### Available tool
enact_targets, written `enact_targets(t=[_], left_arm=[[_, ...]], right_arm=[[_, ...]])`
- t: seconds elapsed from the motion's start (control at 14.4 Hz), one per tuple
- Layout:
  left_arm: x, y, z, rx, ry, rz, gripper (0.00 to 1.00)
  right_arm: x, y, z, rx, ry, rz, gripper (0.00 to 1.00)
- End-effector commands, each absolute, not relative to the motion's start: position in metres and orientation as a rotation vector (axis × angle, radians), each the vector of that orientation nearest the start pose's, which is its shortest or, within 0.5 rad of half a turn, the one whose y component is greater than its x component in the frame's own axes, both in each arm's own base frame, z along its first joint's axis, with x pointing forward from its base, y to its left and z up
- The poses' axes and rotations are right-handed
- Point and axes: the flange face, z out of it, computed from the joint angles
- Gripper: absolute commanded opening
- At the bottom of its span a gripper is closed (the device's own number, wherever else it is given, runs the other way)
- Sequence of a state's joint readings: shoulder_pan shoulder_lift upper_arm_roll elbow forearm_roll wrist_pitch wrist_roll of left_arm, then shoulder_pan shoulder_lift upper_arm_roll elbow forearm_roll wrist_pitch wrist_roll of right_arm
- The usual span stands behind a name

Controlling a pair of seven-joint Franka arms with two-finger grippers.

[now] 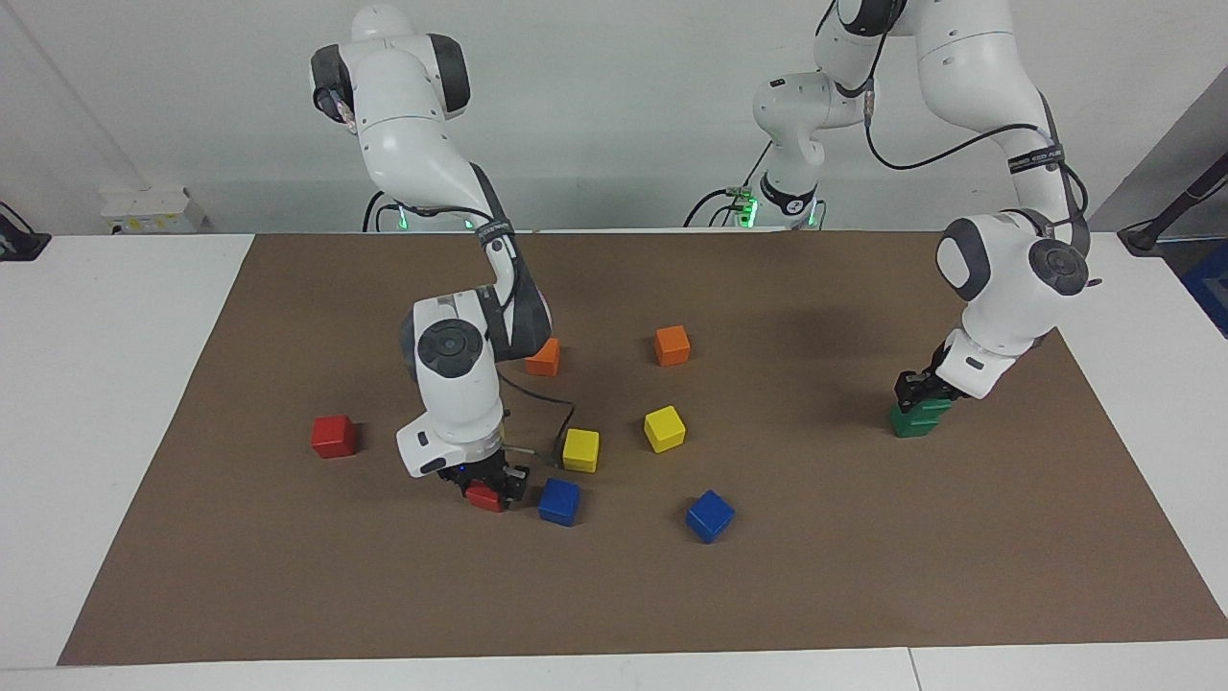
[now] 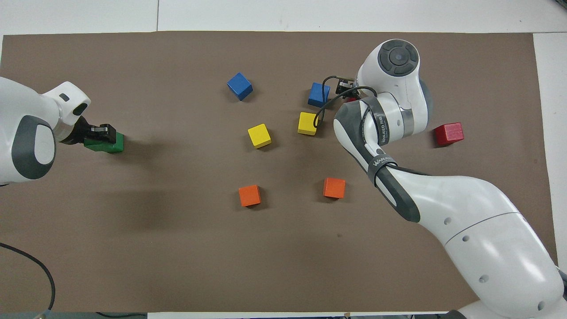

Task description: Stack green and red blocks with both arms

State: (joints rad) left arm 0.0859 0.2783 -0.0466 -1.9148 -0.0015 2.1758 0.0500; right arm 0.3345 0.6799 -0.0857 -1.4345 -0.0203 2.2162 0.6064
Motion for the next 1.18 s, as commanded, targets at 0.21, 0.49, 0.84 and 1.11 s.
enact_targets(t=[0.21, 0.49, 0.84, 1.11], left_arm=[[0.605, 0.025, 0.369, -3.171, 0.038, 0.038, 1.00], [0.612, 0.017, 0.408, -3.169, 0.049, 0.092, 1.00], [0.583, 0.009, 0.497, -3.166, 0.085, 0.132, 1.00], [0.552, 0.000, 0.544, -3.164, 0.089, 0.125, 1.00]], right_arm=[[0.713, 0.185, 0.307, -3.116, 0.518, -0.209, 0.00], [0.704, 0.119, 0.361, -3.170, 0.308, -0.129, 0.00], [0.639, 0.021, 0.395, -3.180, 0.094, -0.082, 0.00], [0.606, -0.049, 0.378, -3.177, -0.021, -0.145, 0.00]])
